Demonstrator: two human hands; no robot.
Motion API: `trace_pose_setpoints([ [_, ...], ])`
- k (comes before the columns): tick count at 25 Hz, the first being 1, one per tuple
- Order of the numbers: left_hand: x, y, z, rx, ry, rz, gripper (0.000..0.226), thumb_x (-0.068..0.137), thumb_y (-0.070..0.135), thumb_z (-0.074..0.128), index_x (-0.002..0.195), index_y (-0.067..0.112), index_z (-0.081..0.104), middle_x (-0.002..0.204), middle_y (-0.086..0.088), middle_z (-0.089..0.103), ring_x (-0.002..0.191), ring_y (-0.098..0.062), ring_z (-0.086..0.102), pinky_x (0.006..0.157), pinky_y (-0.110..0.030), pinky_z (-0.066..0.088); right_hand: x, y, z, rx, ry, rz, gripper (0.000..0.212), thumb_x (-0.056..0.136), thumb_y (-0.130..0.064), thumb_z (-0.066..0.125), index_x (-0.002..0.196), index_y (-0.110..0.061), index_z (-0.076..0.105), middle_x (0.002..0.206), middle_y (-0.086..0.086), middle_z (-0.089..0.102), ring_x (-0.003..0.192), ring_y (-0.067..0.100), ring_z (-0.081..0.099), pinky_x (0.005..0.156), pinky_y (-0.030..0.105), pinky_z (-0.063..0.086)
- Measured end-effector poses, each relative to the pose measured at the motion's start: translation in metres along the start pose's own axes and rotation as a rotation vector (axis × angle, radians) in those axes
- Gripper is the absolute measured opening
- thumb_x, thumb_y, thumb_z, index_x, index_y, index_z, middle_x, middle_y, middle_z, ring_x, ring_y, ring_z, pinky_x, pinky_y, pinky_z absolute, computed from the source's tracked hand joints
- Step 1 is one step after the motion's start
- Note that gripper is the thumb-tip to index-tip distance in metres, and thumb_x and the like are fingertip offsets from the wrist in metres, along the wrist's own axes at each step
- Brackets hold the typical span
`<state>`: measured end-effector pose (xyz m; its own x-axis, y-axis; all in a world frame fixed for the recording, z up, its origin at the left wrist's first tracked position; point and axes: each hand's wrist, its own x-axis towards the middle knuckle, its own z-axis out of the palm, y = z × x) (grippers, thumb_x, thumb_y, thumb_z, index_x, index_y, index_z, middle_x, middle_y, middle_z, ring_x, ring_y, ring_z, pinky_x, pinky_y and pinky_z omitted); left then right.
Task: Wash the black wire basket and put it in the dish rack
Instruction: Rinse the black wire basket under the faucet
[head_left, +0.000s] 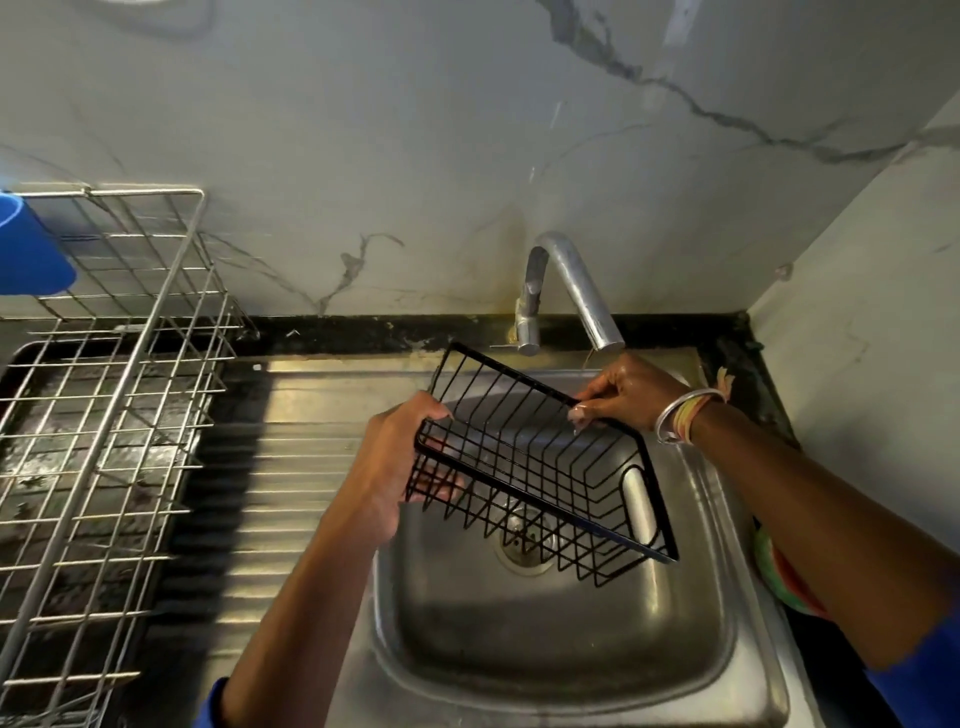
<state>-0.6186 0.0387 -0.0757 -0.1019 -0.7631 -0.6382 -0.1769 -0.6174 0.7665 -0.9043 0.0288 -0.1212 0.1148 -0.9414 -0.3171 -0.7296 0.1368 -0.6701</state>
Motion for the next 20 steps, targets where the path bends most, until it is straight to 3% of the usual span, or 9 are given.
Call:
trace_pose_setpoints([
  [3,-0.007,0.009,-0.007,0.061,0.009,0.042,0.038,0.084,0.043,0.062,0.105,0.011,0.065,0.1,-0.014,0.069,0.086,-0.032,0.069,0.078,-0.042,0.054,0.011,-0.01,0.009,-0.178,-0.047,-0.062,0.011,0.082,-0.029,0.074,0.085,-0.019,0.078,0.081,-0.007,0.074,0.074,0.004,0.066,0.076,0.023,0.049],
  [7,-0.019,0.02,0.008,0.13,-0.024,0.104,0.038,0.068,0.048,0.063,0.092,0.019,0.067,0.098,-0.007,0.063,0.111,-0.039,0.062,0.102,-0.061,0.047,0.032,-0.029,0.016,-0.06,0.058,-0.019,0.018,0.08,-0.044,0.072,0.08,-0.027,0.075,0.085,-0.017,0.067,0.082,0.004,0.062,0.082,0.029,0.051],
  [8,-0.018,0.022,0.012,0.131,-0.043,0.123,0.035,0.072,0.046,0.064,0.093,0.018,0.066,0.098,-0.006,0.063,0.109,-0.037,0.062,0.099,-0.058,0.049,0.032,-0.032,0.014,0.028,0.11,0.025,0.016,0.078,-0.045,0.074,0.08,-0.029,0.074,0.085,-0.019,0.067,0.081,-0.001,0.062,0.078,0.022,0.05],
  [10,-0.016,0.025,0.02,0.148,-0.074,0.165,0.026,0.085,0.037,0.065,0.102,0.018,0.066,0.108,-0.005,0.063,0.105,-0.026,0.06,0.08,-0.037,0.05,0.024,-0.028,0.009,0.087,0.167,0.071,0.011,0.078,-0.042,0.076,0.078,-0.033,0.07,0.081,-0.018,0.067,0.075,-0.006,0.059,0.067,0.012,0.042],
  [12,-0.015,0.026,0.02,0.159,-0.1,0.19,0.028,0.092,0.029,0.062,0.116,0.014,0.064,0.122,-0.006,0.061,0.098,-0.012,0.054,0.068,-0.024,0.037,0.012,-0.011,0.006,-0.009,0.15,0.024,0.009,0.08,-0.038,0.074,0.076,-0.031,0.072,0.076,-0.015,0.068,0.074,-0.005,0.06,0.07,0.018,0.046],
  [14,-0.012,0.027,0.016,0.161,-0.083,0.203,0.03,0.093,0.028,0.062,0.119,0.013,0.063,0.127,-0.005,0.059,0.095,-0.006,0.051,0.066,-0.022,0.033,-0.001,0.016,0.007,-0.107,0.095,0.041,0.011,0.08,-0.037,0.074,0.077,-0.027,0.076,0.073,-0.01,0.071,0.071,0.003,0.065,0.076,0.034,0.055],
  [16,-0.012,0.03,0.012,0.18,-0.05,0.216,0.035,0.092,0.029,0.062,0.123,0.014,0.062,0.126,-0.003,0.058,0.092,-0.005,0.052,0.066,-0.022,0.033,-0.009,0.032,0.012,-0.181,0.064,0.104,0.016,0.08,-0.035,0.074,0.085,-0.02,0.078,0.079,-0.003,0.074,0.072,0.009,0.067,0.078,0.039,0.056],
  [18,-0.013,0.031,0.009,0.259,-0.035,0.233,0.056,0.084,0.042,0.064,0.134,0.016,0.059,0.131,-0.003,0.058,0.096,-0.012,0.057,0.071,-0.024,0.041,-0.008,0.027,0.017,-0.266,0.029,0.073,0.018,0.082,-0.031,0.073,0.09,-0.015,0.077,0.082,0.0,0.073,0.071,0.008,0.065,0.078,0.035,0.055],
  [20,-0.015,0.031,0.01,0.35,-0.019,0.276,0.078,0.067,0.056,0.061,0.136,0.021,0.057,0.136,-0.004,0.059,0.107,-0.025,0.06,0.089,-0.04,0.052,0.0,0.004,0.02,-0.275,0.055,-0.037,0.019,0.084,-0.032,0.071,0.087,-0.014,0.076,0.076,-0.002,0.07,0.067,0.006,0.062,0.069,0.025,0.049],
])
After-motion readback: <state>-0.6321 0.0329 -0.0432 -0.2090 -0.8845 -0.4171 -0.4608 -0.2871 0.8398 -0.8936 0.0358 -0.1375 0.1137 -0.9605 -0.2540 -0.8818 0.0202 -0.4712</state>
